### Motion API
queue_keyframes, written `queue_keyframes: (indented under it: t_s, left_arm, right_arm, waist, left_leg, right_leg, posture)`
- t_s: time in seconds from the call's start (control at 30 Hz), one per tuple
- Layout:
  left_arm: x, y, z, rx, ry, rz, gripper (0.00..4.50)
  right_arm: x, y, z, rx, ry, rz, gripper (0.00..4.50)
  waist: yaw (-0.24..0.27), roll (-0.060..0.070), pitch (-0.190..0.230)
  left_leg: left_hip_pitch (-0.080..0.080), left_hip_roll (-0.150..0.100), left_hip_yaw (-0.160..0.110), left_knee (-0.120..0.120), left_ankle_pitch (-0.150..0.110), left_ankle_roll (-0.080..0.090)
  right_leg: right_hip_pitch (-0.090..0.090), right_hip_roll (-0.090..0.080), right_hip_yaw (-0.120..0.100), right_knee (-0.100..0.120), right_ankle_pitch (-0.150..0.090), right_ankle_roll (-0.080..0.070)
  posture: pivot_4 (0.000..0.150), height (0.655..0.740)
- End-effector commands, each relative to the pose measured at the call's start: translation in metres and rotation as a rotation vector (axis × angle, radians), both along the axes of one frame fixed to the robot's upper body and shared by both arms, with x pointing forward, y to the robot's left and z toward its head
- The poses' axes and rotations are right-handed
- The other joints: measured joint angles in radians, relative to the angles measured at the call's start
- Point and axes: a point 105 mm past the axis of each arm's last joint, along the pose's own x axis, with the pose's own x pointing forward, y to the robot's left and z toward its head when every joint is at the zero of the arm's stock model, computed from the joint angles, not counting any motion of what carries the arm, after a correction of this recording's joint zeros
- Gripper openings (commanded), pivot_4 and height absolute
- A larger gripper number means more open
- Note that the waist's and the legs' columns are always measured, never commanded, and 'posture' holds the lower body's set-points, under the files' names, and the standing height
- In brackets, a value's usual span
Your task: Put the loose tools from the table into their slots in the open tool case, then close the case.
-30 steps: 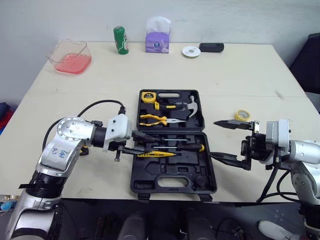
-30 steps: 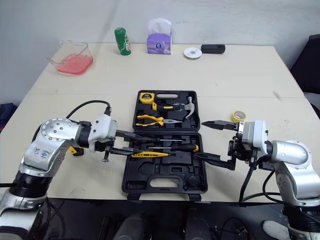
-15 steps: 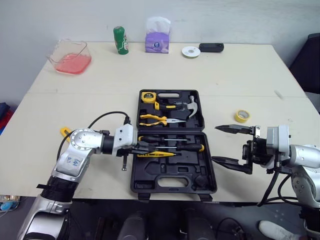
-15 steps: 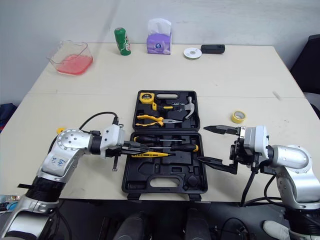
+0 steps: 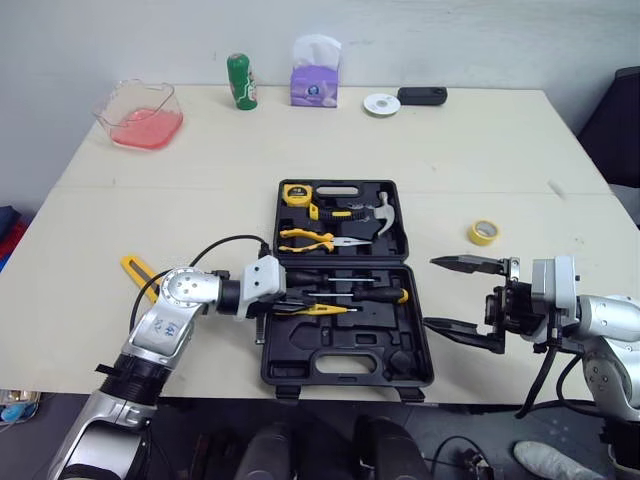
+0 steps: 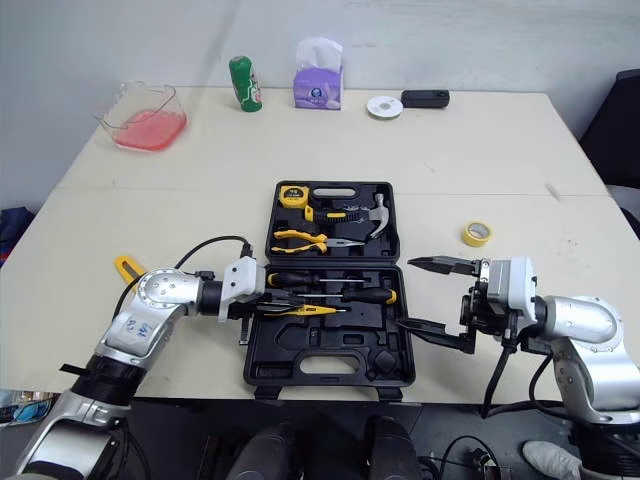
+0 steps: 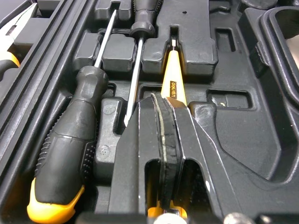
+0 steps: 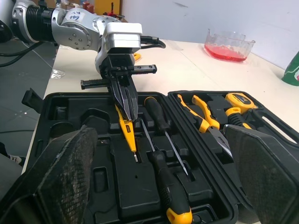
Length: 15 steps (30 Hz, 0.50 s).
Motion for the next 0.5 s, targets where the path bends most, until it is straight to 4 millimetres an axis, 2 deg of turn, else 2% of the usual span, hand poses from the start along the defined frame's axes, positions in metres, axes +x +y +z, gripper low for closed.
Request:
queue_keyframes:
  t_s: [0.03,0.17,0.27,0.4,0.43,0.5]
  left_arm:
    - [-0.006,0.007,-0.026,0.098,0.080,0.023,0.03]
    - [-0.009,0.007,-0.033,0.145,0.078,0.001,0.03]
    - [-0.007,0.005,-0.028,0.114,0.057,0.006,0.03]
    - [-0.005,0.000,-0.004,0.021,-0.048,-0.006,0.03]
    - [-0.005,0.001,0.006,-0.021,-0.085,-0.008,0.03]
    - [-0.015,0.007,0.041,-0.166,-0.139,-0.052,0.03]
  right_arm:
    - [-0.001,-0.005,0.010,0.017,-0.057,-0.019,4.50]
    - [-0.001,-0.007,0.008,0.010,-0.052,-0.017,4.50]
    - [-0.001,-0.011,0.007,0.010,-0.051,-0.035,4.50]
    - [0.002,-0.019,0.006,0.000,-0.053,-0.072,4.50]
    - [0.003,-0.023,0.007,0.001,-0.059,-0.093,4.50]
    - [0.007,-0.039,0.011,0.003,-0.071,-0.156,4.50]
  waist:
    - [0.000,0.000,0.000]
    - [-0.001,0.000,-0.001]
    - [-0.001,0.001,-0.001]
    - [-0.001,0.001,-0.001]
    - [-0.001,0.001,-0.001]
    - [-0.001,0.001,-0.001]
  left_leg:
    - [0.000,0.000,0.000,0.000,0.000,0.000]
    - [0.001,0.000,0.000,0.000,0.000,0.000]
    - [0.001,0.000,0.000,0.000,0.000,0.000]
    - [0.001,0.000,0.000,0.000,0.000,0.000]
    - [0.001,0.000,0.000,0.000,-0.001,0.000]
    - [0.000,0.000,0.000,0.000,-0.001,0.000]
  right_leg:
    - [0.000,0.000,0.000,0.000,0.000,0.000]
    - [0.000,0.000,0.000,0.000,0.000,0.000]
    - [0.001,0.000,0.000,0.000,0.000,0.000]
    - [0.000,-0.001,0.000,0.000,0.000,0.000]
    - [0.000,-0.001,0.000,0.000,0.000,0.000]
    - [0.000,-0.003,0.000,0.000,0.000,0.000]
  posture:
    - [0.150,0.7400]
    - [0.150,0.7400]
    - [0.150,0.7400]
    - [0.150,0.7400]
    - [0.150,0.7400]
    - [0.150,0.7400]
